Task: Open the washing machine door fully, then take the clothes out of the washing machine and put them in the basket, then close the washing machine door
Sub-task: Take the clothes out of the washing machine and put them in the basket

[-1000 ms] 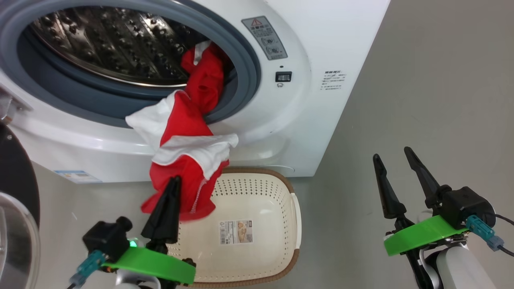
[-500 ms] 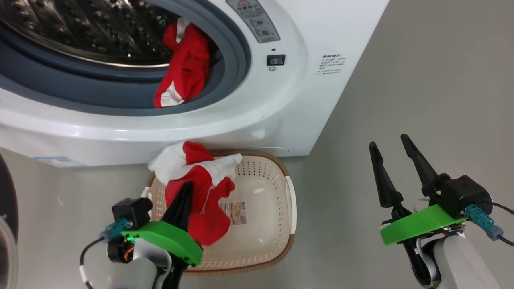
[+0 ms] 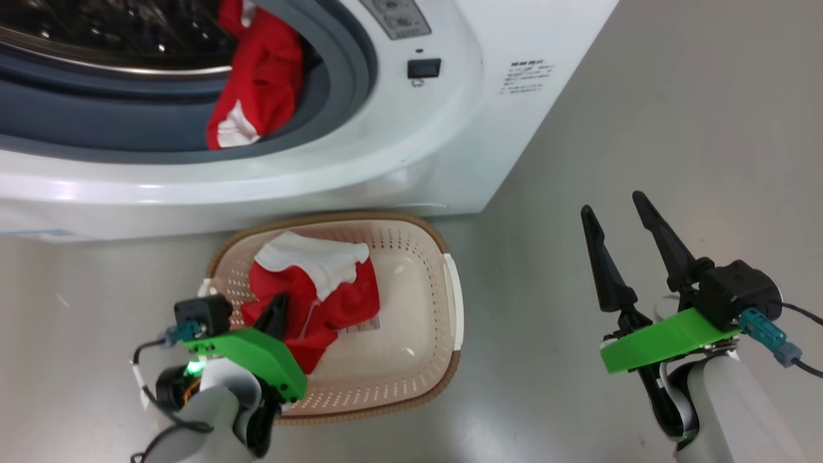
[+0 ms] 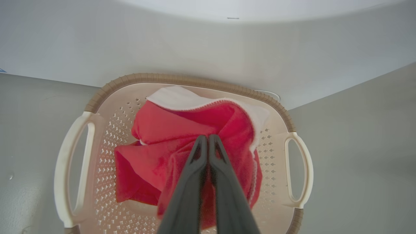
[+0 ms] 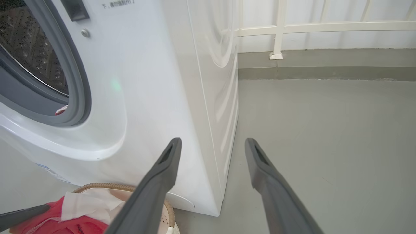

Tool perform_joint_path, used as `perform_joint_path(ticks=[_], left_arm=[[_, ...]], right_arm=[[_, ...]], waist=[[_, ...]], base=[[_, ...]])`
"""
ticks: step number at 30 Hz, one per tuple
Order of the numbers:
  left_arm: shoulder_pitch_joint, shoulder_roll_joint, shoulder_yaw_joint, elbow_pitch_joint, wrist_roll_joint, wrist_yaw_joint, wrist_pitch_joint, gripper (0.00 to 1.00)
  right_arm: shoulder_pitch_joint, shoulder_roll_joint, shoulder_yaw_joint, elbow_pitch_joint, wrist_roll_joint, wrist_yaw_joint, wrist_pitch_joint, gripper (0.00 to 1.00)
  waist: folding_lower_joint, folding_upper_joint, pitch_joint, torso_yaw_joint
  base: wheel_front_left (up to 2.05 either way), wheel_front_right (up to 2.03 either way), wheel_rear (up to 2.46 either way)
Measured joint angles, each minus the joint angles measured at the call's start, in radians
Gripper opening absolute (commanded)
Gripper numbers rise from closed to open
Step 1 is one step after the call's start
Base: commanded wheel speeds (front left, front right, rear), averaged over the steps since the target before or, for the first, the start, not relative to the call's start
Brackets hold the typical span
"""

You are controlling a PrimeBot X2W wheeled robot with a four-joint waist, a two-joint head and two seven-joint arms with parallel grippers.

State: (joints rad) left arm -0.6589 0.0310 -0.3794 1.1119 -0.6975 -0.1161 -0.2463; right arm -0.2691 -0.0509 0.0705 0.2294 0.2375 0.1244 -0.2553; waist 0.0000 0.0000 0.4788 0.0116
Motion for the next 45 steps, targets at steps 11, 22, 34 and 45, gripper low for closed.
perform_joint_path(ticks=[11, 22, 34, 45], left_arm=[[-0.093, -0.006, -0.037, 0.125, -0.017, 0.0, 0.0, 0.0], [-0.122, -0.006, -0.071, 0.159, -0.026, 0.0, -0.001, 1.0], [-0.11, 0.007, -0.016, -0.017, 0.013, 0.016, -0.003, 1.0], [0.06, 0.008, 0.15, -0.295, 0.118, 0.029, -0.003, 1.0]], right_arm=[[-0.031, 0.0, 0.008, -0.003, -0.002, 0.0, 0.0, 1.0], [-0.052, 0.0, 0.004, -0.006, -0.009, 0.0, 0.0, 1.0], [-0.052, 0.0, -0.018, 0.012, -0.009, 0.0, 0.0, 1.0], [-0.039, 0.0, -0.032, 0.033, -0.012, 0.0, 0.0, 1.0]], waist=[[0.0, 0.0, 0.084, -0.028], [0.0, 0.0, 0.125, -0.052], [0.0001, 0.0, 0.077, -0.036], [0.0, 0.0, -0.012, -0.009]], base=[[0.0, 0.0, 0.0], [0.0, 0.0, 0.0], [0.0, 0.0, 0.0], [0.0, 0.0, 0.0]])
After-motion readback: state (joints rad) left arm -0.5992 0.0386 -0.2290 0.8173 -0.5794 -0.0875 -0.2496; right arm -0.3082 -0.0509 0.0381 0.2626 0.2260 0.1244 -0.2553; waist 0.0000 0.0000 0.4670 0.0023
